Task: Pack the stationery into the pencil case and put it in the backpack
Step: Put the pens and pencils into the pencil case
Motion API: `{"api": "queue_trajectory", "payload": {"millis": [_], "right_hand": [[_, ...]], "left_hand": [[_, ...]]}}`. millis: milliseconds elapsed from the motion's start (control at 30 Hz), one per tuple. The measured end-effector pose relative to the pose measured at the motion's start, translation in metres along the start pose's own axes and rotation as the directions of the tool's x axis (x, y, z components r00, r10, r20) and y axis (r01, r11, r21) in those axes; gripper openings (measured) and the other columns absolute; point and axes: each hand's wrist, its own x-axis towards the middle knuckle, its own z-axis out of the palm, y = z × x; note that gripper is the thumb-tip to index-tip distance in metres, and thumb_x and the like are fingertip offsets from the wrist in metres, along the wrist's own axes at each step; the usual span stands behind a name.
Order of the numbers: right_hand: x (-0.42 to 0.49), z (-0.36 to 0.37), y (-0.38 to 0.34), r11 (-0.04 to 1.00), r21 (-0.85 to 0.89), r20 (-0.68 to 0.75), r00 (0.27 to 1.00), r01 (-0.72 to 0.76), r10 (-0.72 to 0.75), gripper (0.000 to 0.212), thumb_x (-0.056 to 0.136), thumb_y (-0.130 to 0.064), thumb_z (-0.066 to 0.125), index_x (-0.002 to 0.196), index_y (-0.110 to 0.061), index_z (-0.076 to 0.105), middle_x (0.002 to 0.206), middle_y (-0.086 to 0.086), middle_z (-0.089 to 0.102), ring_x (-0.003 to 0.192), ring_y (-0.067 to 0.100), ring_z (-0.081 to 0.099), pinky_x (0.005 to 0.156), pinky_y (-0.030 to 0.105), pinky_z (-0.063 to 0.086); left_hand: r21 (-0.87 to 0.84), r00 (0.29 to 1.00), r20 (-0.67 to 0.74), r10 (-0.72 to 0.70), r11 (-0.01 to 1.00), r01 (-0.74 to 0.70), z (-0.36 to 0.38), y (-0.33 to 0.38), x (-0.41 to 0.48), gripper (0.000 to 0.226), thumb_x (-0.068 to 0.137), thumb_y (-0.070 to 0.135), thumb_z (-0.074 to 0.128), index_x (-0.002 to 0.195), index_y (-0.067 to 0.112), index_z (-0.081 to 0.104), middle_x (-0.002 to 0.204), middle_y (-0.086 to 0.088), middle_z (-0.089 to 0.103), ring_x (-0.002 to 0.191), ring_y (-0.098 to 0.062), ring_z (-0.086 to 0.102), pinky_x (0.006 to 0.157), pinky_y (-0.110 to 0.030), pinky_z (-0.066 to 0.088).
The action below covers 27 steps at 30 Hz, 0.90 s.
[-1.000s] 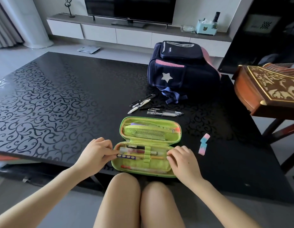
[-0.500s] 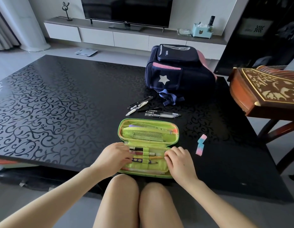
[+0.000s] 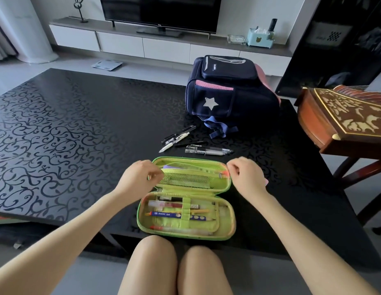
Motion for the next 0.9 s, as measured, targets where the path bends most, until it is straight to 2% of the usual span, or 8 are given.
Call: {"api": "queue_trajectory", "payload": {"millis": [100,200,300,433,533,667,800,900], "right_hand": [[0.047,0.014,0.011,0.99,-0.126,0.061,0.996,-0.064,0.072,0.028,0.095,-0.016,0.046,0.119,-0.012,0.06,0.11,0.005,0.062,0.1,0.026,0.054,0.077,0.037,0.045],[0.082,0.028,0.021,0.958,-0.273,0.165,0.977,-0.089,0.138,0.039,0.096,-0.011,0.043,0.135,-0.016,0.045,0.129,0.004,0.053,0.113,0.027,0.048,0.085,0.036,0.043],[0.102,0.035,0.027,0.894,-0.447,0.235,0.963,-0.015,0.133,0.035,0.093,-0.005,0.043,0.125,-0.016,0.055,0.121,0.006,0.056,0.111,0.027,0.049,0.084,0.034,0.043],[0.105,0.042,0.036,0.822,-0.548,0.262,0.965,0.155,-0.007,0.026,0.088,0.0,0.046,0.105,-0.013,0.062,0.106,0.005,0.06,0.1,0.025,0.053,0.08,0.033,0.042],[0.098,0.04,0.041,0.849,-0.507,0.236,0.971,0.153,-0.034,0.017,0.09,-0.002,0.048,0.1,-0.01,0.059,0.103,0.007,0.061,0.096,0.025,0.054,0.076,0.033,0.042],[0.074,0.023,0.033,0.969,-0.243,-0.005,0.999,-0.04,0.04,0.011,0.092,-0.004,0.049,0.096,-0.002,0.059,0.097,0.012,0.059,0.092,0.028,0.052,0.071,0.032,0.038],[0.009,0.006,-0.008,0.975,-0.113,-0.003,0.981,0.192,-0.193,0.011,0.088,0.002,0.052,0.091,-0.002,0.062,0.088,0.004,0.056,0.085,0.021,0.052,0.07,0.021,0.029],[-0.034,0.009,-0.035,0.929,-0.033,0.052,0.929,0.368,-0.366,0.013,0.083,0.005,0.062,0.093,-0.003,0.064,0.09,0.005,0.062,0.085,0.021,0.058,0.072,0.027,0.049]], "left_hand": [[-0.036,0.98,-0.071,-0.185,0.983,0.183,-0.001,-0.013,0.023,0.011,0.085,0.02,0.062,0.083,0.016,0.071,0.084,0.002,0.061,0.074,-0.017,0.056,0.066,-0.025,0.035],[-0.073,0.966,-0.093,-0.24,0.969,0.234,0.001,-0.015,0.036,0.011,0.084,0.016,0.061,0.079,0.017,0.07,0.084,0.002,0.06,0.075,-0.017,0.056,0.064,-0.024,0.035],[-0.067,0.973,-0.099,-0.21,0.977,0.204,0.002,-0.017,0.041,0.011,0.084,0.014,0.061,0.078,0.015,0.07,0.083,0.001,0.061,0.071,-0.016,0.057,0.059,-0.014,0.036],[-0.062,0.978,-0.104,-0.179,0.983,0.173,0.002,-0.023,0.038,0.01,0.084,0.014,0.062,0.078,0.016,0.071,0.081,0.004,0.06,0.069,-0.01,0.055,0.059,-0.009,0.033],[-0.064,0.979,-0.111,-0.169,0.985,0.163,0.003,-0.022,0.033,0.01,0.084,0.013,0.063,0.08,0.014,0.072,0.08,0.005,0.059,0.069,-0.01,0.054,0.059,-0.011,0.034],[0.008,0.977,-0.208,-0.039,0.999,0.041,0.0,-0.01,0.026,0.01,0.084,0.01,0.063,0.079,0.014,0.071,0.081,0.003,0.062,0.078,-0.021,0.055,0.067,-0.029,0.043],[0.276,0.915,-0.252,0.315,0.93,-0.244,-0.011,0.019,0.003,0.017,0.087,0.025,0.053,0.094,0.018,0.068,0.096,0.001,0.063,0.09,-0.022,0.053,0.079,-0.034,0.041],[0.298,0.906,-0.081,0.416,0.877,-0.376,-0.005,0.033,-0.02,0.028,0.091,0.035,0.043,0.106,0.022,0.062,0.099,0.004,0.064,0.092,-0.02,0.056,0.078,-0.034,0.045]]}}
